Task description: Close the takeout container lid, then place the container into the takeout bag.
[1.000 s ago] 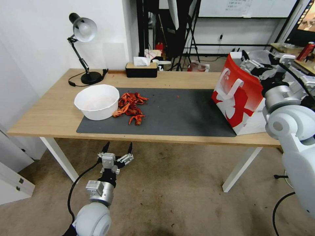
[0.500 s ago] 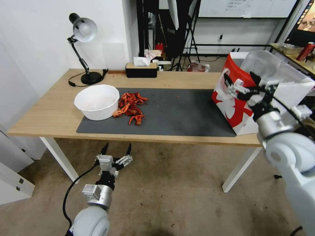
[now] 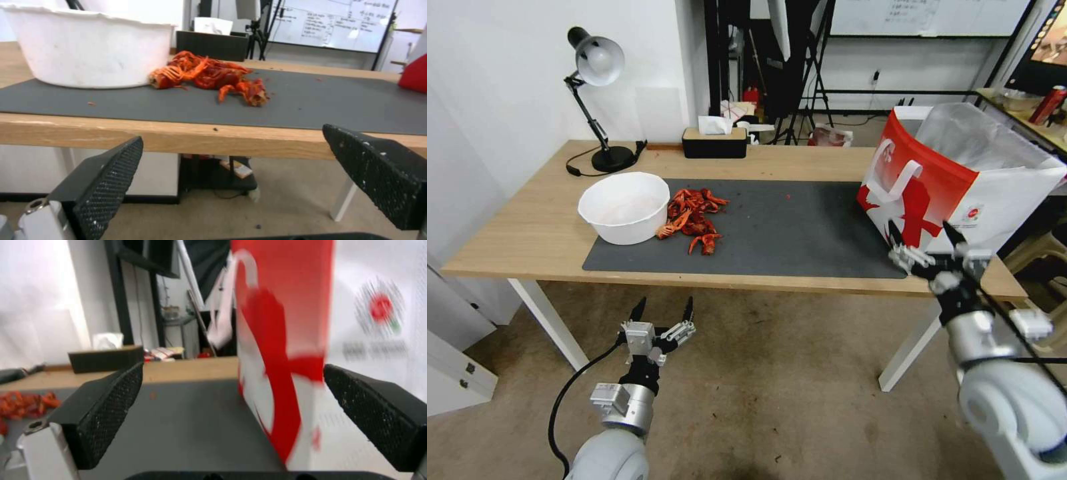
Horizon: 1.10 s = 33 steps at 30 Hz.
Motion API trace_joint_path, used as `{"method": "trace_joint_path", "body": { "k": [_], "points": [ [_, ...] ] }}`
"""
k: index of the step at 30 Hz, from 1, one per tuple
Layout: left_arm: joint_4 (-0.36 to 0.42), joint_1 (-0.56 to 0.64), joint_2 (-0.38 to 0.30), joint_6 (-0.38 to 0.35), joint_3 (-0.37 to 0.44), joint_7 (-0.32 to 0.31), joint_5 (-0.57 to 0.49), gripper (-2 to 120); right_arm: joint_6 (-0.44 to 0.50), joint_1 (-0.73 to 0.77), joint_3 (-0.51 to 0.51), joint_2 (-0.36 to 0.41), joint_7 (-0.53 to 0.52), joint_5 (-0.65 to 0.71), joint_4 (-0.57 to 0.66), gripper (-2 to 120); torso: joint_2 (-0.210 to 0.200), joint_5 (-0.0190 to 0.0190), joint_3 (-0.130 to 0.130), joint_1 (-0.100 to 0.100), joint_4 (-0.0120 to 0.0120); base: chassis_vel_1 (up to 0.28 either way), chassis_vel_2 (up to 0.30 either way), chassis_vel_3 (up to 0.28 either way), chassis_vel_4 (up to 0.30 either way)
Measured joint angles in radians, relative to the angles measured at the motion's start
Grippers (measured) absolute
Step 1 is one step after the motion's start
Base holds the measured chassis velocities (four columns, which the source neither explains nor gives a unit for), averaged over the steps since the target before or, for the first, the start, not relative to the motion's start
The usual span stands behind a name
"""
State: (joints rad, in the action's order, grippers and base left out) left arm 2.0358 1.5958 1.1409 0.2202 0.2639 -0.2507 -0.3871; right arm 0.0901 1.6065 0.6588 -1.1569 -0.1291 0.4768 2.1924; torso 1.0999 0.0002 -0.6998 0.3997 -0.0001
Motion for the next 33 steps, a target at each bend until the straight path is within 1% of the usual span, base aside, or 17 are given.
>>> {"method": "trace_joint_path", "body": {
  "k": [1, 3, 4, 5, 6, 9, 23, 33],
  "points": [
    [0.000, 0.000, 0.000, 0.000, 0.000, 0.000, 0.000, 100, 0.000, 0.000, 0.000, 0.000, 0.000, 0.000, 0.000, 100, 0.000, 0.0000, 0.000, 0.000, 0.0000, 0.000, 0.000, 0.000, 0.000],
    [0.004, 0.006, 0.003, -0.001, 0.002, 0.020, 0.001, 100, 0.039, 0.045, -0.008, -0.028, 0.000, -0.027, -0.015, 100, 0.000, -0.0005, 0.000, 0.000, 0.0002, 0.000, 0.000, 0.000, 0.000],
    [0.004, 0.006, 0.003, -0.001, 0.002, 0.020, 0.001, 100, 0.039, 0.045, -0.008, -0.028, 0.000, -0.027, -0.015, 100, 0.000, -0.0005, 0.000, 0.000, 0.0002, 0.000, 0.000, 0.000, 0.000],
    [0.006, 0.010, 0.005, -0.002, 0.003, 0.032, 0.001, 100, 0.066, 0.075, -0.013, -0.047, 0.001, -0.043, -0.031, 100, 0.000, 0.0000, 0.000, 0.000, 0.0000, 0.000, 0.000, 0.000, 0.000],
    [0.007, 0.011, 0.007, -0.003, 0.003, 0.035, 0.001, 100, 0.083, 0.089, -0.015, -0.057, 0.002, -0.050, -0.042, 100, 0.000, -0.0004, 0.000, 0.000, -0.0001, 0.000, 0.000, 0.000, 0.000],
    [0.006, 0.010, 0.010, 0.001, 0.004, 0.038, 0.001, 100, 0.101, 0.105, -0.016, -0.070, 0.009, -0.053, -0.063, 100, 0.000, -0.0001, 0.000, 0.000, 0.0001, 0.000, 0.000, 0.000, 0.000],
    [-0.022, -0.001, 0.029, 0.030, 0.002, 0.046, 0.014, 100, 0.117, 0.093, -0.064, -0.084, 0.034, -0.061, -0.129, 100, 0.000, -0.0002, 0.000, 0.000, 0.0002, 0.000, 0.000, 0.000, 0.000],
    [-0.027, -0.003, 0.027, 0.032, 0.002, 0.052, 0.013, 100, 0.117, 0.085, -0.069, -0.086, 0.037, -0.059, -0.142, 100, 0.000, -0.0002, 0.000, 0.000, 0.0001, 0.000, 0.000, 0.000, 0.000]
  ]
}}
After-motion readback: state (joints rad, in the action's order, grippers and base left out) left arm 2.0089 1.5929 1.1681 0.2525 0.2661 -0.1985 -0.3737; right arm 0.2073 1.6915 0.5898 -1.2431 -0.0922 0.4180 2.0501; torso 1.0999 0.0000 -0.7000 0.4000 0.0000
